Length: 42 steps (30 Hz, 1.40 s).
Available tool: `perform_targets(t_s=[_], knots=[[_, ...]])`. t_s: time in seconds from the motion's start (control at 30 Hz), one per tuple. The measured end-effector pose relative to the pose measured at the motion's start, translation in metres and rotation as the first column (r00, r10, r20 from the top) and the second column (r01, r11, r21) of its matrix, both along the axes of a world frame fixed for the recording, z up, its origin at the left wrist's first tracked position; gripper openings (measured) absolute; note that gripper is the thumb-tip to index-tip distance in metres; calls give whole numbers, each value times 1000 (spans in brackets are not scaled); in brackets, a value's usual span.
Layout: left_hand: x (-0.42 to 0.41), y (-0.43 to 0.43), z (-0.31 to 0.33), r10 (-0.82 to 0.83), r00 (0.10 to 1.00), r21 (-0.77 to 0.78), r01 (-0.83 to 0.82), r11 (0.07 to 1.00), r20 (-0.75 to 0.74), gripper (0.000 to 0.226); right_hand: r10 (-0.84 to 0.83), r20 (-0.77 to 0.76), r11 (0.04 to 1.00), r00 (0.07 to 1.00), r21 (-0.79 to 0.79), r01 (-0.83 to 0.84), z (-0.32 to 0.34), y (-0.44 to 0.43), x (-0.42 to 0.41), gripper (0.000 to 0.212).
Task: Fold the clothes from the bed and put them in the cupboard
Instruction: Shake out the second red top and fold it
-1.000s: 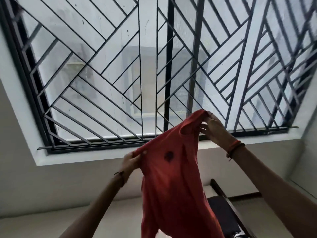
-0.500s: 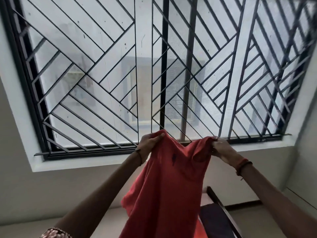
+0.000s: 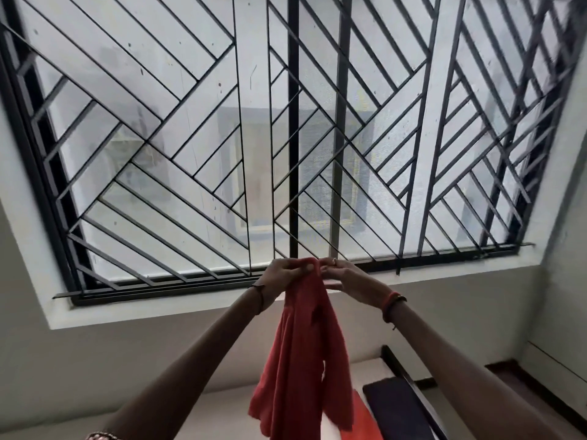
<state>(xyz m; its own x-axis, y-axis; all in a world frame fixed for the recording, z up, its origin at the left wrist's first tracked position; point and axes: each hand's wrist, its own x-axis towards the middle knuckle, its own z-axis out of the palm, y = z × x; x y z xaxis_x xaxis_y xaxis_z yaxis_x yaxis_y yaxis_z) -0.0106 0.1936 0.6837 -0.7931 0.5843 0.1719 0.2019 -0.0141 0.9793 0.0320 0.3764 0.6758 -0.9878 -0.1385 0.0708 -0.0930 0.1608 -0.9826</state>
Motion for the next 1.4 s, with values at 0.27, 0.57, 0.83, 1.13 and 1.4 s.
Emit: perform_targets(t_s=[0.27,0.57,0.83,1.13,1.4], knots=[[-9,-9,-16,82,991,58,-89,994,109,24,139,20,989,990,49,-140,2,1,-3,34],[7,-14,-62,-92,993,5,92,996,73,35,103,-81,989,991,-100,-111,34,-1,7,42],[3,-24,-83,-208,978,-211,200,957,-16,72,33,-147,989,989,-135,-53,57,28,6,31],[-18,-40,-60,-271,955,-262,294,919,120,62,-21,-153,1000,988,18,24,72,54,33,29],[-26,-46,-28,-313,926,-310,368,877,213,43,-32,-102,904,994,421,73,61,69,27,11]])
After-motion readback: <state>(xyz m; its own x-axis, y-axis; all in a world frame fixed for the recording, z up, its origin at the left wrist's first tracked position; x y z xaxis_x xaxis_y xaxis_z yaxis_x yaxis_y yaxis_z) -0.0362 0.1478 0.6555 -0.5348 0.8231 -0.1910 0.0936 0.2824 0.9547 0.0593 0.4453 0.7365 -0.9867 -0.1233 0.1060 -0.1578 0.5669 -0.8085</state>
